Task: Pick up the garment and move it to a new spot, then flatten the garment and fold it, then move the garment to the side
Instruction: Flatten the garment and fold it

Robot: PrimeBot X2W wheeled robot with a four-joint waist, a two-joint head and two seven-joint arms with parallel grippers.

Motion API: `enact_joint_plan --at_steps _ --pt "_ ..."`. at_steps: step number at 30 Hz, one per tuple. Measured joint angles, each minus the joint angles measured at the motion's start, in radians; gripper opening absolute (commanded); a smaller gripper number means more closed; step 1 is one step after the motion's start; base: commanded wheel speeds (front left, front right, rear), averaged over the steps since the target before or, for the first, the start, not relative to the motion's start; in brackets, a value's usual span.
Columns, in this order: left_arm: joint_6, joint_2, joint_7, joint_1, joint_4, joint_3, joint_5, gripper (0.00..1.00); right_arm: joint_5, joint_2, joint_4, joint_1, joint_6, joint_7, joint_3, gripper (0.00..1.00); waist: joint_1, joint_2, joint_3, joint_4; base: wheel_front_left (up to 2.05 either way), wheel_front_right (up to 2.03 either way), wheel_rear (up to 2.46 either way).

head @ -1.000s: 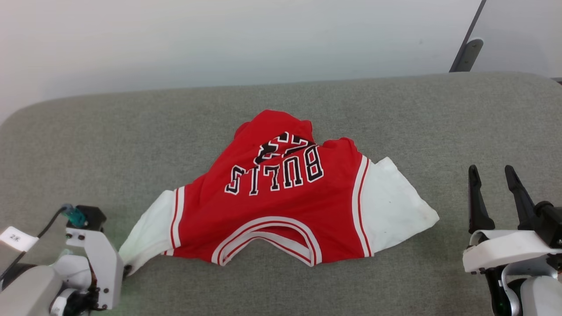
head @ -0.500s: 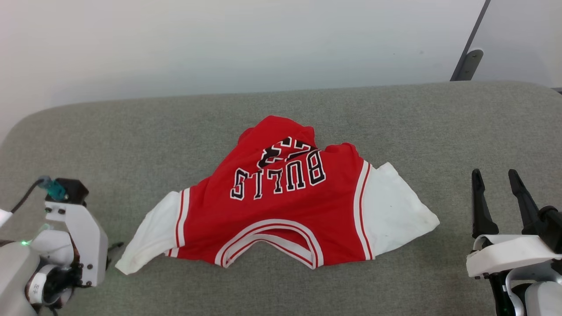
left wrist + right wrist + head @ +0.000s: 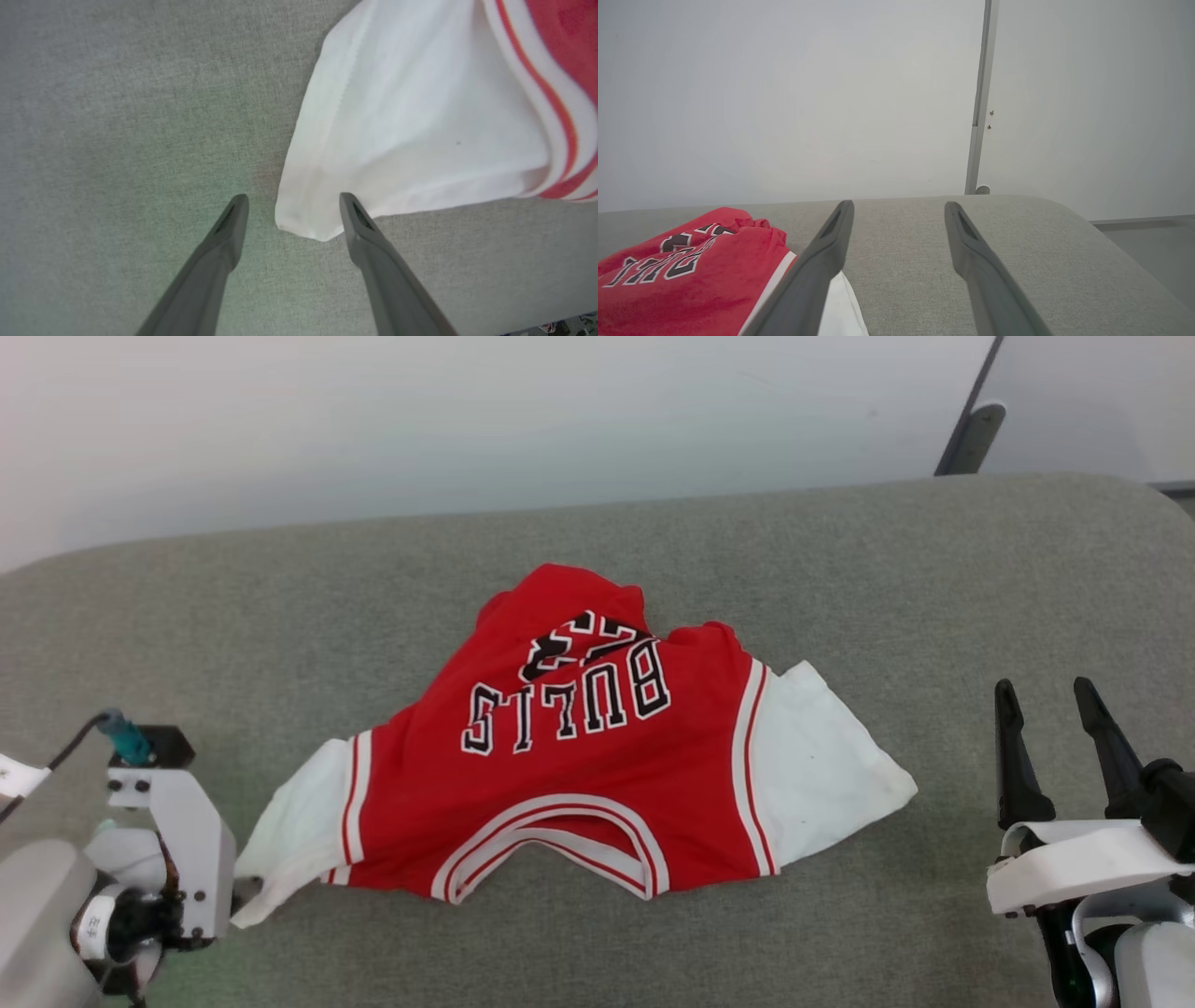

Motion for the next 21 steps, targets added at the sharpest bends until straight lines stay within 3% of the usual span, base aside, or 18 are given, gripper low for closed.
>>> enact_joint_plan --at_steps 13,14,15,21 --pt "-0.034 -0.043 -0.008 -0.03 0.164 -0.001 -0.012 1.0 0.003 -0.011 -0.015 -0.014 0.0 0.02 0.0 1.0 0.0 0.0 0.045 -0.027 0.0 0.0 0.0" --pt "-0.04 -0.048 -0.008 -0.034 0.172 0.0 -0.019 0.62 0.01 -0.012 -0.015 -0.014 0.0 0.029 0.0 1.0 0.0 0.0 0.048 -0.025 0.0 0.0 0.0" --pt "-0.053 -0.052 -0.008 -0.038 0.181 0.002 -0.026 0.0 0.012 -0.013 -0.015 -0.014 0.0 0.036 0.003 1.0 0.0 0.0 0.05 -0.023 0.0 0.0 0.0" --pt "-0.087 -0.078 -0.045 -0.062 0.218 0.008 -0.029 0.0 0.072 -0.033 0.005 -0.014 0.0 0.162 0.054 1.0 0.0001 -0.0001 0.063 -0.004 0.0 0.0 0.0"
